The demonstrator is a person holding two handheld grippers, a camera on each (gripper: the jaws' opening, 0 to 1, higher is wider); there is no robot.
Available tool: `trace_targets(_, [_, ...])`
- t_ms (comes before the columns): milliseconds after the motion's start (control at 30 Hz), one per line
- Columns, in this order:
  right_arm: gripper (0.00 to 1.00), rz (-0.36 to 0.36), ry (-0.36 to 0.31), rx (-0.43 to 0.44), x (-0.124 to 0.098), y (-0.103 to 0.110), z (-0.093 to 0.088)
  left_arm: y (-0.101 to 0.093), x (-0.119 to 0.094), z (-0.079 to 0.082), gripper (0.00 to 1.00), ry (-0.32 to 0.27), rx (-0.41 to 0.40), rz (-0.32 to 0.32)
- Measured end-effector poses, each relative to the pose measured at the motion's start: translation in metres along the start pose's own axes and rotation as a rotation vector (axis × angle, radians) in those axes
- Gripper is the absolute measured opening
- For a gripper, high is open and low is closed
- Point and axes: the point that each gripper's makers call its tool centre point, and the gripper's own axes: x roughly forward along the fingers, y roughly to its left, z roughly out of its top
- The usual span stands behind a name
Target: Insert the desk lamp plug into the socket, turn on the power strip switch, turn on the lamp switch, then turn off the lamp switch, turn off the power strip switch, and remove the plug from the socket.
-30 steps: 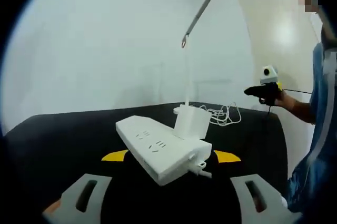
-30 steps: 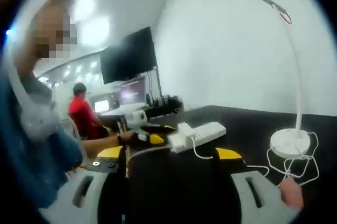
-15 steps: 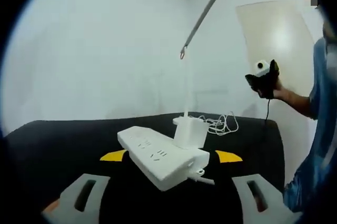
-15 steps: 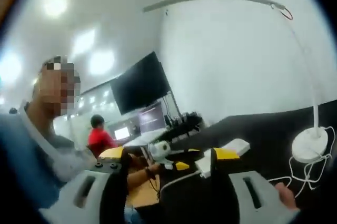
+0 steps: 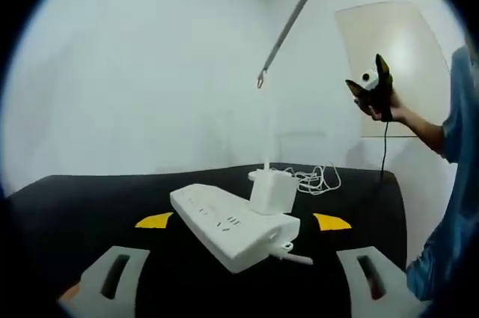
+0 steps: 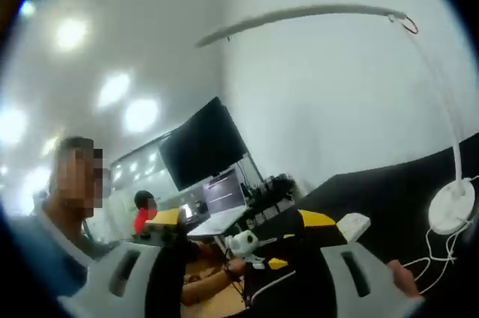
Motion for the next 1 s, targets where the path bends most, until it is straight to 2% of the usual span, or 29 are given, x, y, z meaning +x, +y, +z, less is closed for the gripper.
trace_targets(67, [0.58, -0.011, 0.006, -0.007, 0.003, 0.003, 0.004, 0.002, -0.002, 0.001, 0.69, -0.009, -0.006, 0.004])
trace_targets(167, [0.56, 0.011, 0.006, 0.003, 0.006, 0.012, 0.012, 0.003, -0.003, 0.002, 0.69, -0.016, -0.012, 0.008])
trace_targets(300, [0.52, 0.039, -0.027, 0.075, 0.01, 0.021, 0.024, 0.001, -0.002, 0.002, 0.68, -0.014, -0.012, 0.011])
trace_targets(367, [0.47, 0.015, -0.026, 0.093, 0.01, 0.017, 0.029, -0.001, -0.003, 0.003, 0.68, -0.014, -0.014, 0.012])
trace_targets(500, [0.46, -0.003, -0.014, 0.096, 0.01, 0.017, 0.044, -0.001, -0.004, 0.005, 0.67, -0.025, -0.024, 0.017])
trace_targets(667, [0.46, 0.029, -0.054, 0.215, 0.015, 0.029, 0.073, -0.001, -0.006, 0.005, 0.67, -0.029, -0.026, 0.02])
trace_targets(833, [0.46, 0.088, -0.158, 0.374, 0.018, 0.033, 0.106, -0.005, -0.006, 0.004, 0.67, -0.023, -0.022, 0.019])
trace_targets(933, [0.46, 0.077, -0.184, 0.385, 0.019, 0.031, 0.117, -0.006, -0.006, 0.005, 0.66, -0.025, -0.025, 0.022])
trace_targets(1000, [0.45, 0.095, -0.207, 0.429, 0.022, 0.034, 0.125, -0.004, -0.006, 0.006, 0.66, -0.027, -0.027, 0.023])
